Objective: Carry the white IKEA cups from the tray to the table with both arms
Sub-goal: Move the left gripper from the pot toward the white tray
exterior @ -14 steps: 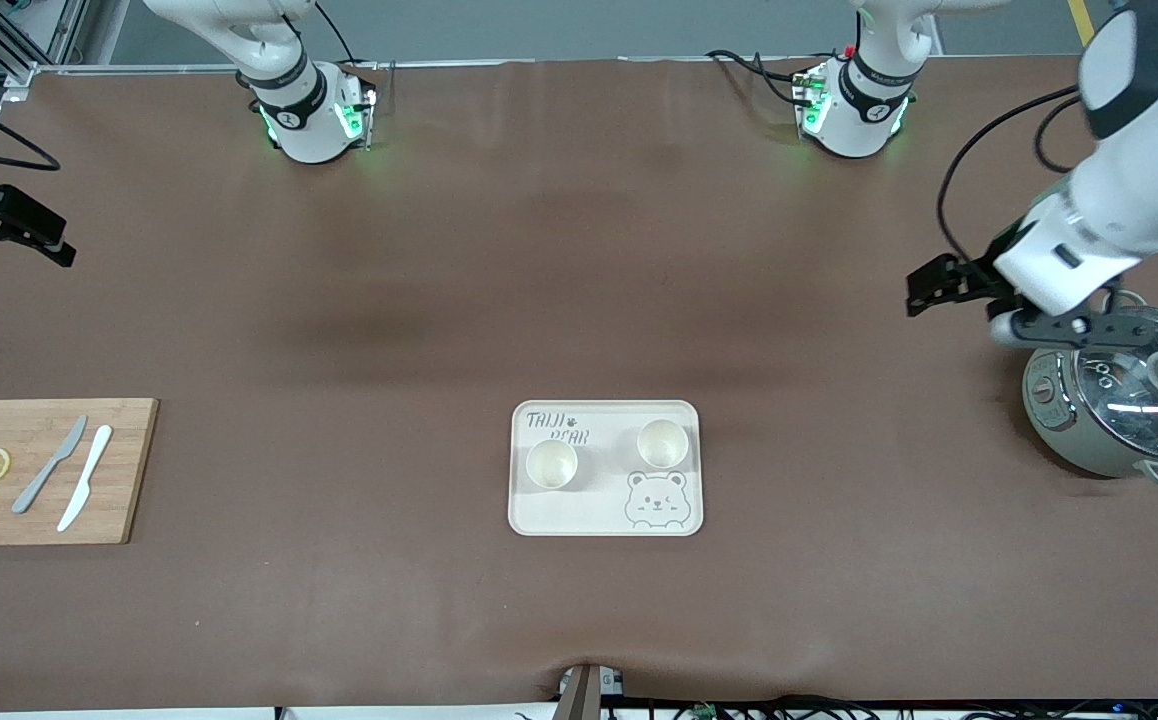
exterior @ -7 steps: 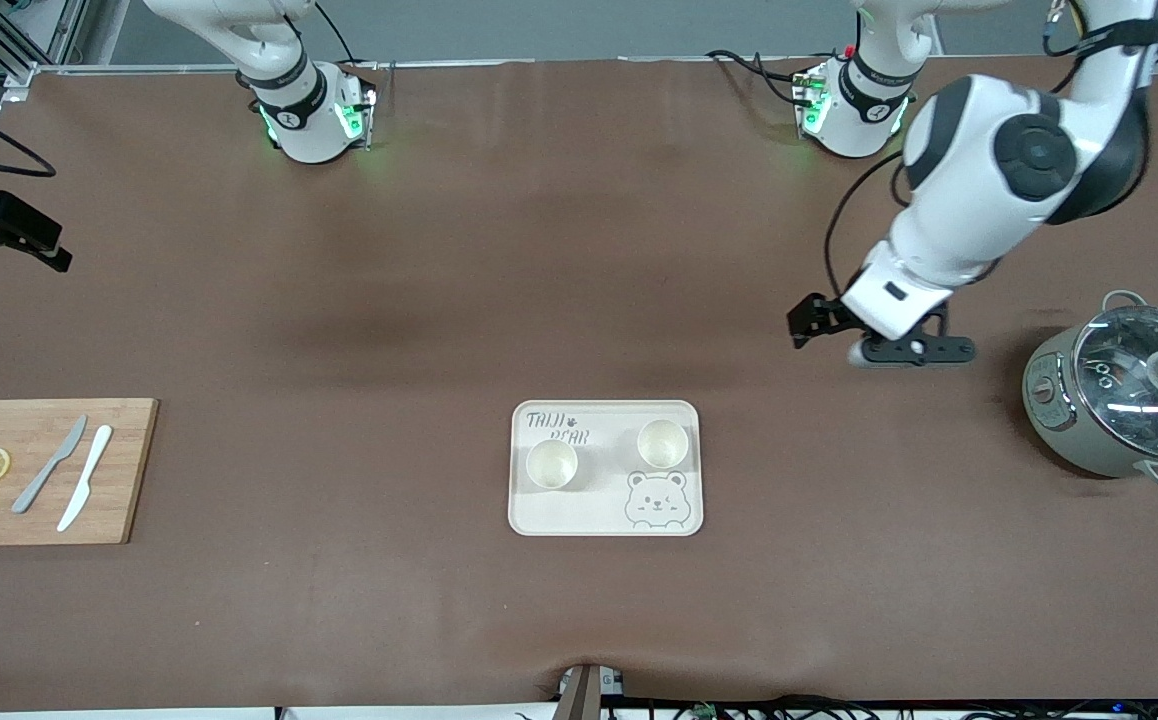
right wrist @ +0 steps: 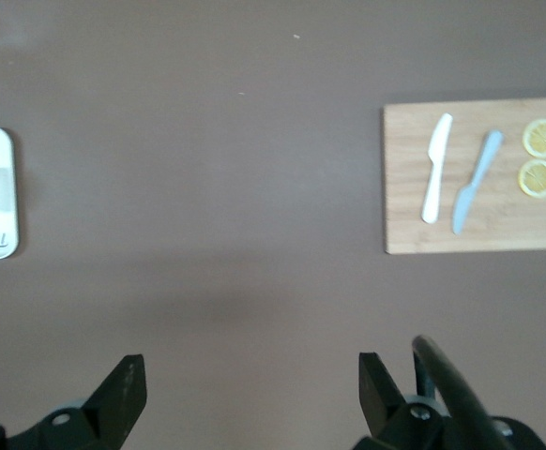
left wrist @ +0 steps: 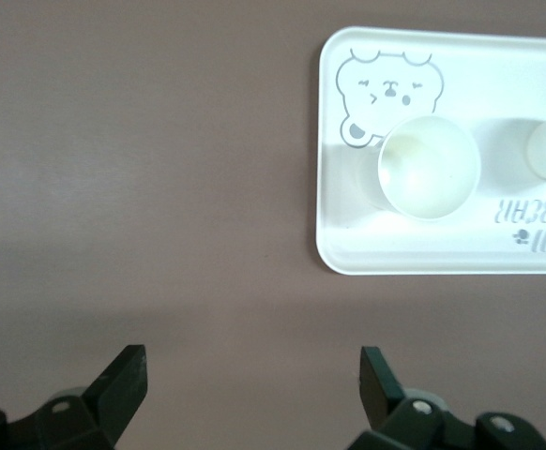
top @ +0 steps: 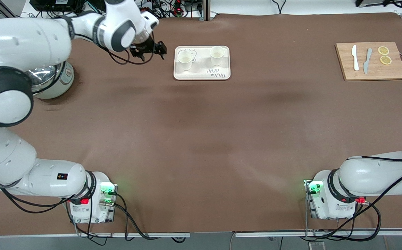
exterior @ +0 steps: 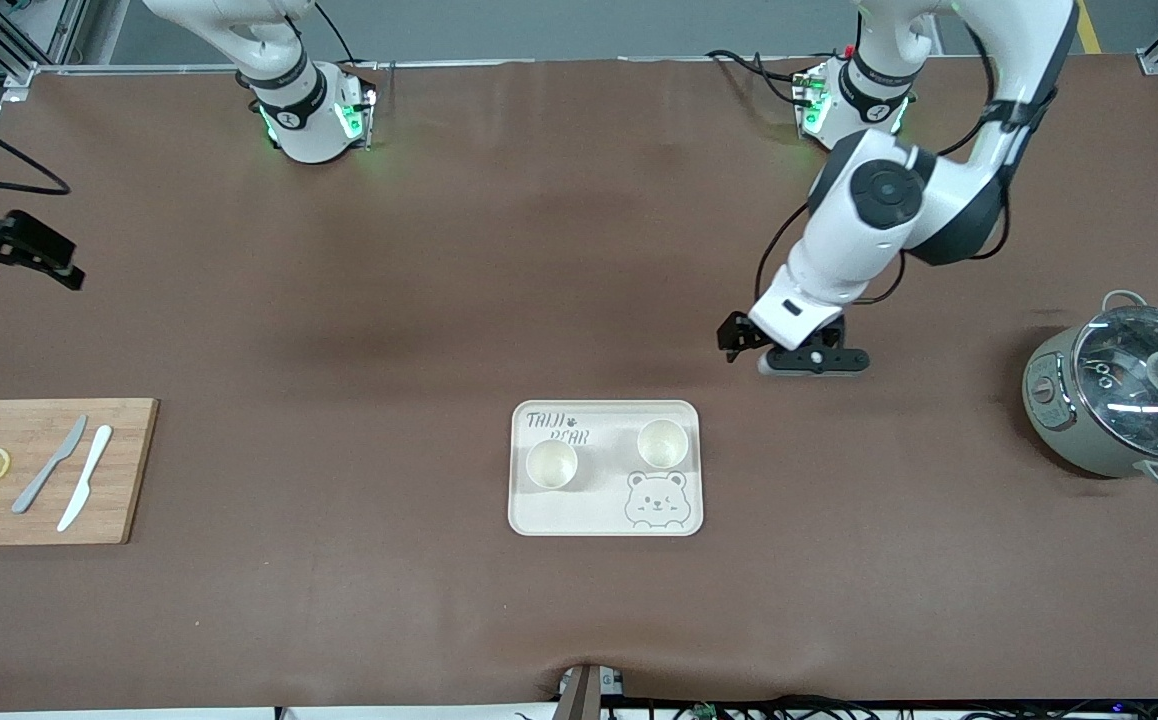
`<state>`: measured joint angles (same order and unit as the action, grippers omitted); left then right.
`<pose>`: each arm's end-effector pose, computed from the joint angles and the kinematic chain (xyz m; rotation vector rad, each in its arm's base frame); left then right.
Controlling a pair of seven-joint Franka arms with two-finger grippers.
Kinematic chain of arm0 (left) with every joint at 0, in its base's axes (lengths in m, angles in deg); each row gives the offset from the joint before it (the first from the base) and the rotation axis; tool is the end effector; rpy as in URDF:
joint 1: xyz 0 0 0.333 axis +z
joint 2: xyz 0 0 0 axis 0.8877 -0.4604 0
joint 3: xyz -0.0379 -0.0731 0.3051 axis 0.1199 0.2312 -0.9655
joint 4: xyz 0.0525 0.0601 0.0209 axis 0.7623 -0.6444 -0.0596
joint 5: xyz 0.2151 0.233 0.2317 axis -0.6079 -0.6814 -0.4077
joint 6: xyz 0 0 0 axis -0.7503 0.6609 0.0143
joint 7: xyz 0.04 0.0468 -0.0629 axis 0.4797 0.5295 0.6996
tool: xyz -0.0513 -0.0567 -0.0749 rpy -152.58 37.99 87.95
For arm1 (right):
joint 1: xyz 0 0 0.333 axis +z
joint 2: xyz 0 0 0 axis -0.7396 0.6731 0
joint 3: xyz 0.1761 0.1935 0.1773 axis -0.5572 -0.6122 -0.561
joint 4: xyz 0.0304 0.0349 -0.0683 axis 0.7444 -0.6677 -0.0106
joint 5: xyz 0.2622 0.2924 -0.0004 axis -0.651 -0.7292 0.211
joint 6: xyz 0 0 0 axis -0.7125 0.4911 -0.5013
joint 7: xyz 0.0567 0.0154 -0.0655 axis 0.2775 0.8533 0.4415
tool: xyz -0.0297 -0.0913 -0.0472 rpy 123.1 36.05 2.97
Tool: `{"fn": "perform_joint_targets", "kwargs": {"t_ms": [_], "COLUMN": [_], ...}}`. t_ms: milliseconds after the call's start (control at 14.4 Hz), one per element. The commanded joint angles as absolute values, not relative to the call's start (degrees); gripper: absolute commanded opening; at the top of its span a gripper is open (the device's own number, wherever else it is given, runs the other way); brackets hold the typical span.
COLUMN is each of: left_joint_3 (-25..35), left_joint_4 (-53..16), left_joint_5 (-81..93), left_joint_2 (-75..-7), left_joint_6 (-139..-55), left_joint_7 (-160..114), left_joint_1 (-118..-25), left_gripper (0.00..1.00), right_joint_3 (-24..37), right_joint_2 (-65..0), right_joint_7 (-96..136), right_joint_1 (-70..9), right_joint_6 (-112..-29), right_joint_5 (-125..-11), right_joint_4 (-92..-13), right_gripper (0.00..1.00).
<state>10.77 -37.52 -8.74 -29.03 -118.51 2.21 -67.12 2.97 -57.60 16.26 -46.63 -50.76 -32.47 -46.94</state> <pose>0.5276 -0.2784 0.3400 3.0447 -0.0025 0.1690 0.5542 -0.0100 0.6230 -3.1225 0.0007 -0.1103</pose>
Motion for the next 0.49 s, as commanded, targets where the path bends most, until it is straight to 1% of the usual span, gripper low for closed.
{"fn": "perform_joint_targets", "kwargs": {"t_ms": [0,70,279,418], "left_joint_3": [11.11,11.11,11.11,10.93], "left_joint_4": [-34.28,-33.14,-27.25,-24.96], "left_joint_5": [-15.31,-16.11,-16.29,-16.38], "left_joint_2": [-34.50,-36.00,-40.57,-42.16], "left_joint_6": [-119.84,-119.84,-119.06,-118.36], "left_joint_7": [7.26,7.62,7.97,7.97], "left_joint_1": [-68.21,-68.38,-68.73,-69.18], "left_gripper": [1.00,1.00,1.00,1.00], "right_joint_3": [3.02,3.02,3.11,2.94], "right_joint_2": [-53.26,-50.63,-42.37,-38.05], "right_joint_7": [10.70,6.14,3.10,0.66], "right_joint_1": [-42.79,-41.82,-36.81,-36.01], "right_joint_6": [-51.70,-51.62,-52.06,-54.86], "right_joint_5": [-35.41,-37.17,-36.84,-37.80], "right_joint_4": [-43.70,-41.69,-34.57,-31.92], "right_gripper": [1.00,1.00,1.00,1.00]}}
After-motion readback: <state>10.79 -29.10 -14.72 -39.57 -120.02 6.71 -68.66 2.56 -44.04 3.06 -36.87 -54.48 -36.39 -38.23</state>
